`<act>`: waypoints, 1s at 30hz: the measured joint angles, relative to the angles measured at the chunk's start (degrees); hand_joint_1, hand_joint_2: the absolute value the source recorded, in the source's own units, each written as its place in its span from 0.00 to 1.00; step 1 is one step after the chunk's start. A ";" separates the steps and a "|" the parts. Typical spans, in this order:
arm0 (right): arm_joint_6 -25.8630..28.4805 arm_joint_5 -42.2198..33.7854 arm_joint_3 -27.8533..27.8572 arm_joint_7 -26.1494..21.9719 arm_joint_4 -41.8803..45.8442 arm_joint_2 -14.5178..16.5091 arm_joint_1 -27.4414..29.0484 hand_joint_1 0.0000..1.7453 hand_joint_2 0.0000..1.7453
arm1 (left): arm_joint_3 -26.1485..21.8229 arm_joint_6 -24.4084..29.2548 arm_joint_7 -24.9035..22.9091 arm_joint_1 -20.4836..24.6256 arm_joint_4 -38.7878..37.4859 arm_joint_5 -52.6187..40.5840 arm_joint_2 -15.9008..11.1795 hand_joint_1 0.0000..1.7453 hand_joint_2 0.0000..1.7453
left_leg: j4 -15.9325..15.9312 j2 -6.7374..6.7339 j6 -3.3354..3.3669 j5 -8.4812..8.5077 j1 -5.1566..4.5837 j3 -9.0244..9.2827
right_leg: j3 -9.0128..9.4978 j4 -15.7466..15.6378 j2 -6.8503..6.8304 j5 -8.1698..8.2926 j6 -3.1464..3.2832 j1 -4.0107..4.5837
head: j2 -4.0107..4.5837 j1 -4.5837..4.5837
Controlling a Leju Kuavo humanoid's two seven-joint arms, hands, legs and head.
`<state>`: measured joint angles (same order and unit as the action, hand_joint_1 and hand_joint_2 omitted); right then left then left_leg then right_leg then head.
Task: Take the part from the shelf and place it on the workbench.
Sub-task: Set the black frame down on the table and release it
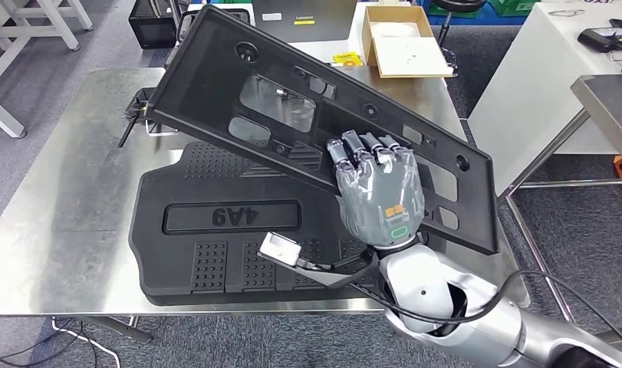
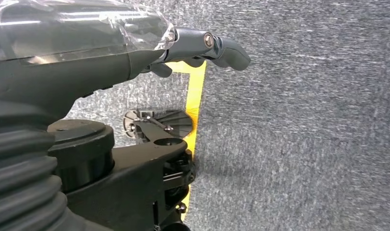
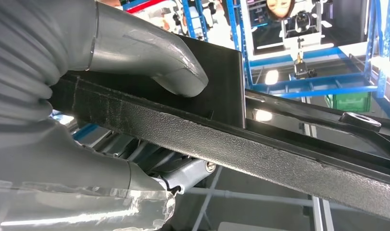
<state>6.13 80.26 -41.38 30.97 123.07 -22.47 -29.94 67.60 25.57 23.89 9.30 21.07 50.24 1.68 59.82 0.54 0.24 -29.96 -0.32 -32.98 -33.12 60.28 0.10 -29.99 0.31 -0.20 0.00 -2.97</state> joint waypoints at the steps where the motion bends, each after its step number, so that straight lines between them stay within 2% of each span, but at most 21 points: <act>1: -0.11 0.00 -0.07 -0.15 -0.26 0.13 -0.43 1.00 1.00 | 0.00 0.09 -0.23 0.01 0.00 -0.11 0.00 0.00 0.00 | 0.00 0.00 0.00 0.00 0.00 0.00 | 0.00 0.00 0.00 0.00 0.00 0.00 | 0.00 0.01; 14: -2.79 0.15 -3.20 -2.29 -8.37 3.42 -8.93 1.00 1.00 | 0.00 0.80 -2.04 0.61 0.02 -1.57 0.00 0.00 0.00 | -0.01 0.00 -0.02 0.02 0.00 0.03 | 0.04 0.01 0.00 0.00 0.00 0.00 | 0.00 0.00; 30: -7.84 0.22 -8.14 0.13 -26.62 9.21 -19.01 1.00 1.00 | 0.00 1.69 -2.28 0.72 0.07 -1.94 0.00 0.00 0.00 | -0.01 0.02 -0.06 0.04 0.02 0.02 | 0.04 0.03 -0.03 0.00 0.00 0.01 | 0.00 0.01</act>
<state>-1.71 80.48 -49.52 31.10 96.45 -13.26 -48.94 67.60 27.26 21.61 10.02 21.14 48.30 1.68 59.81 0.56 0.17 -29.92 -0.30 -32.96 -33.08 60.31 0.07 -29.99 0.31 -0.18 0.00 -2.96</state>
